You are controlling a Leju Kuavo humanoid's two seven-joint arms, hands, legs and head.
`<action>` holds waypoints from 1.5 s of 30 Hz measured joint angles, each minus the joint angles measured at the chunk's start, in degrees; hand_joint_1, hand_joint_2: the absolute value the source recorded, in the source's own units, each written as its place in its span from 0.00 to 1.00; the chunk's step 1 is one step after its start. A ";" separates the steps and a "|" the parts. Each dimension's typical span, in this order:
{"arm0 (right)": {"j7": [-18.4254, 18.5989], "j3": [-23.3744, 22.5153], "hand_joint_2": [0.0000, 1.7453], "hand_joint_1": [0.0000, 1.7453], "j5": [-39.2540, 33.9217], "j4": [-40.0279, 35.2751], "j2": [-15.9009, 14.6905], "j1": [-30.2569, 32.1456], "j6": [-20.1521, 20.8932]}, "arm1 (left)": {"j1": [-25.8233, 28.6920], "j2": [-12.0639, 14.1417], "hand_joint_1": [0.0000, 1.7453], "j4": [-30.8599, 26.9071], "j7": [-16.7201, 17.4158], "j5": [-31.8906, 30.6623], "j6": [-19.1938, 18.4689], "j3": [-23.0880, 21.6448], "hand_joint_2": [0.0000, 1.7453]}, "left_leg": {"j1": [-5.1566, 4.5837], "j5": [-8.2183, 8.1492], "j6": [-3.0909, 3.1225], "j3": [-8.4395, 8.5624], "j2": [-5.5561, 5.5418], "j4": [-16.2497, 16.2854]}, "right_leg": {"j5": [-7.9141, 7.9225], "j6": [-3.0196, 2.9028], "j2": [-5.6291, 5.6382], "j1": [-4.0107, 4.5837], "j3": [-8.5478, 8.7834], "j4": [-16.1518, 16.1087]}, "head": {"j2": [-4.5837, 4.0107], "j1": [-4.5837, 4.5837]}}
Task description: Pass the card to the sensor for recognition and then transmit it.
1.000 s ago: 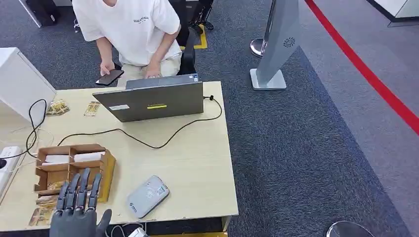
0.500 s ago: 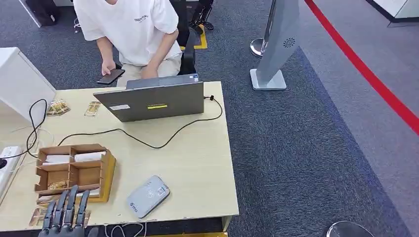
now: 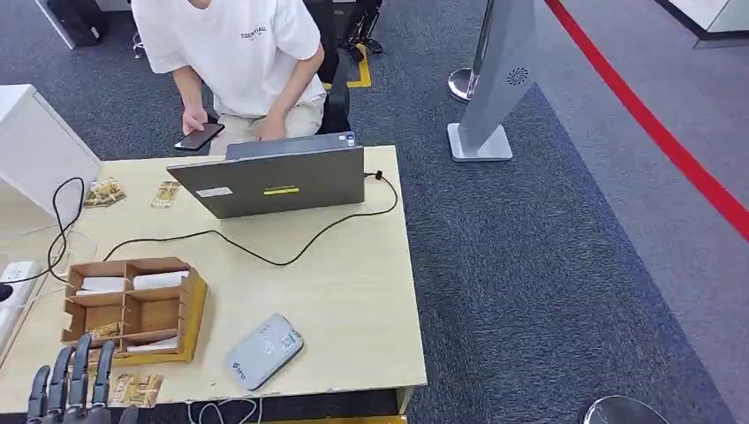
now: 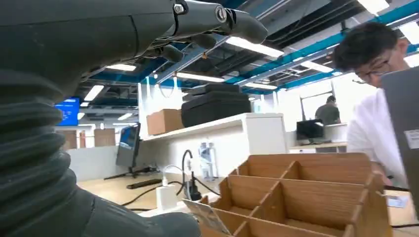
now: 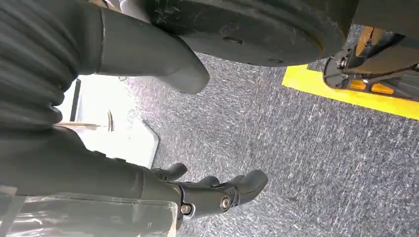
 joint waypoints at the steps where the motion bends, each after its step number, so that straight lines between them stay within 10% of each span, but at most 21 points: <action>1: 0.04 0.02 1.00 0.00 0.00 -0.02 0.00 -0.02 0.02 | 0.03 -0.92 0.00 0.15 -0.96 0.37 0.04 1.01 1.00 | 0.00 0.00 0.00 0.00 -0.01 0.00 | 0.00 0.00 0.00 0.00 0.01 0.00 | 0.00 -0.02; 20: 0.42 1.49 1.00 0.00 -0.07 -0.02 0.00 -0.27 0.20 | -8.90 -17.31 0.00 8.10 -27.37 8.09 0.07 30.02 1.00 | 0.00 0.01 0.00 0.02 -0.09 0.01 | 0.00 0.00 -0.13 0.00 0.06 0.00 | 0.00 -0.02; 28: 0.52 2.95 1.00 0.00 -0.02 0.00 -0.02 -0.50 0.37 | -19.42 -20.78 0.00 14.57 -45.28 10.12 0.09 46.35 1.00 | 0.01 0.06 0.01 0.03 -0.20 0.01 | 0.00 0.01 -0.25 0.01 0.10 0.00 | 0.00 0.02; 45: 0.46 4.61 1.00 0.00 0.66 0.02 -0.04 -0.75 0.44 | -25.82 -22.44 0.00 15.54 -46.75 5.70 0.11 49.70 1.00 | 0.00 0.06 0.01 0.04 -0.18 0.03 | 0.00 0.01 -0.22 0.00 0.08 0.00 | 0.00 0.00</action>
